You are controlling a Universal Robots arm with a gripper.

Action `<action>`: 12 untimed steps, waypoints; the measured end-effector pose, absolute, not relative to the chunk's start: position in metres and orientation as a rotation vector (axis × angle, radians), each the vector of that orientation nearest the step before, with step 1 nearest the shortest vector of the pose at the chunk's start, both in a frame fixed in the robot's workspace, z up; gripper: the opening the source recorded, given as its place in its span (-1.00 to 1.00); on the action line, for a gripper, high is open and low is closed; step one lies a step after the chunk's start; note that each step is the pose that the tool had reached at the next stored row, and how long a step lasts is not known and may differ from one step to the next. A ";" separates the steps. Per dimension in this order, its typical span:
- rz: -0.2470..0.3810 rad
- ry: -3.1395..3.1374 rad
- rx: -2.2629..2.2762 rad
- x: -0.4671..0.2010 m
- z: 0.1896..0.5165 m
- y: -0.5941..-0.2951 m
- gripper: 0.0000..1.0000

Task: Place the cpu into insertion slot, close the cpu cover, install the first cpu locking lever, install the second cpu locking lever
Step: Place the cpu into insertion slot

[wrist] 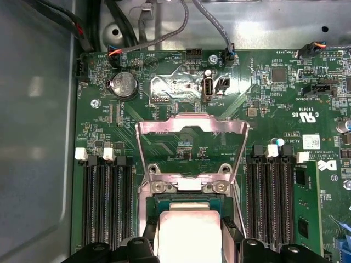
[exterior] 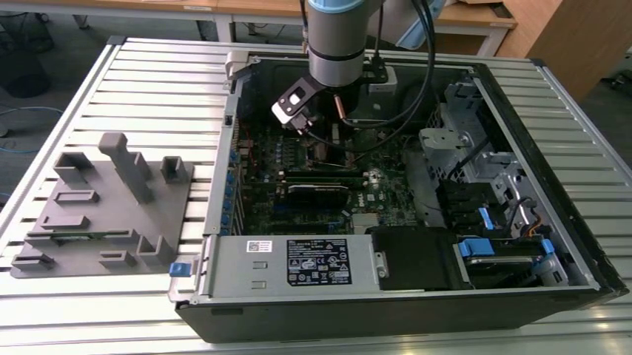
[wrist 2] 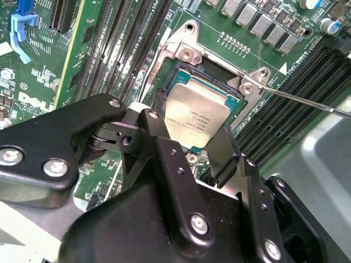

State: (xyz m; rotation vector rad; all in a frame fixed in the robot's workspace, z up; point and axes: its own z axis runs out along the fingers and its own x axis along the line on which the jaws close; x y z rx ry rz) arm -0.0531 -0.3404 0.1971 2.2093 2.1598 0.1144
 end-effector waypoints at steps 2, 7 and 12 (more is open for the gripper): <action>0.115 2.160 2.209 -0.053 0.197 -0.340 0.08; 0.115 2.160 2.209 -0.053 0.196 -0.340 0.08; 0.115 2.160 2.209 -0.053 0.195 -0.340 0.08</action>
